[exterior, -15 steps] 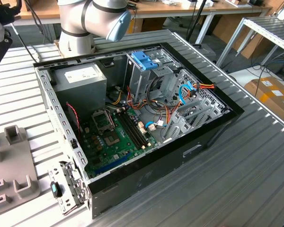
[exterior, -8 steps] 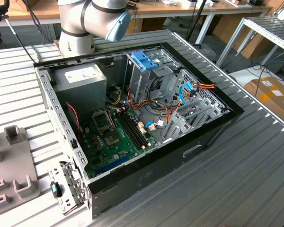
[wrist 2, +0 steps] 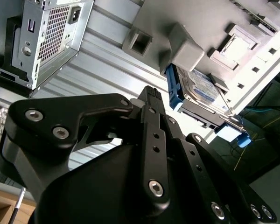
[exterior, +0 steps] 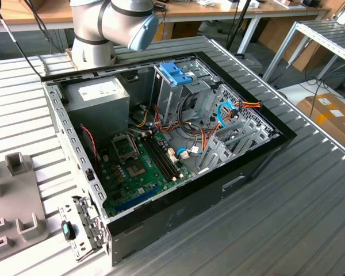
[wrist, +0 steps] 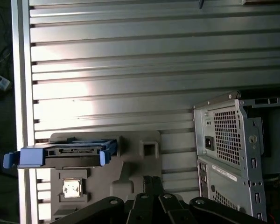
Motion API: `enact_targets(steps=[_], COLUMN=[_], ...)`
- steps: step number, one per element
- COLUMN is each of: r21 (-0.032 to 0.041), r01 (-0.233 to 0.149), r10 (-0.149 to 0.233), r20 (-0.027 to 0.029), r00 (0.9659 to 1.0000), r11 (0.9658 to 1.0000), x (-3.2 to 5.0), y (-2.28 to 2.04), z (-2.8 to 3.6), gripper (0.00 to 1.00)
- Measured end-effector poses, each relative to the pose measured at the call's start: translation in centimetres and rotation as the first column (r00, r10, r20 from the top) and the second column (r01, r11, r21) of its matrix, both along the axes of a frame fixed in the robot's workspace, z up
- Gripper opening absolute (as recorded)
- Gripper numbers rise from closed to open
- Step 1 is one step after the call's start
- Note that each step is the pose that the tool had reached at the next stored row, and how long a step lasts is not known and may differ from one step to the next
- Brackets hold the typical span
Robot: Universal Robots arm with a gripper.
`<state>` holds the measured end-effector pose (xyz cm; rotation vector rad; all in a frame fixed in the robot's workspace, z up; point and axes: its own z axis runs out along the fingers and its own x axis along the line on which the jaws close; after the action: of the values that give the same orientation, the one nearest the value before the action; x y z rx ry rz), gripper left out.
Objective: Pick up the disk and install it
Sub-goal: 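Reach for the disk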
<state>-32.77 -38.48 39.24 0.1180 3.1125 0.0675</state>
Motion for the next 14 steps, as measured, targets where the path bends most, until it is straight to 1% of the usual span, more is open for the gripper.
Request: enact_targets(steps=[6, 7, 11, 14], r21=[0.0, 0.0, 0.0, 0.0], r01=[0.0, 0.0, 0.0, 0.0], r10=[0.0, 0.0, 0.0, 0.0], r20=[0.0, 0.0001, 0.0, 0.0], r00=[1.0, 1.0, 1.0, 1.0], r11=[1.0, 1.0, 1.0, 1.0], x=[-0.05, -0.15, -0.97, -1.34], y=[0.0, 0.0, 0.0, 0.0], z=[0.0, 0.0, 0.0, 0.0], gripper=[0.11, 0.11, 0.11, 0.11])
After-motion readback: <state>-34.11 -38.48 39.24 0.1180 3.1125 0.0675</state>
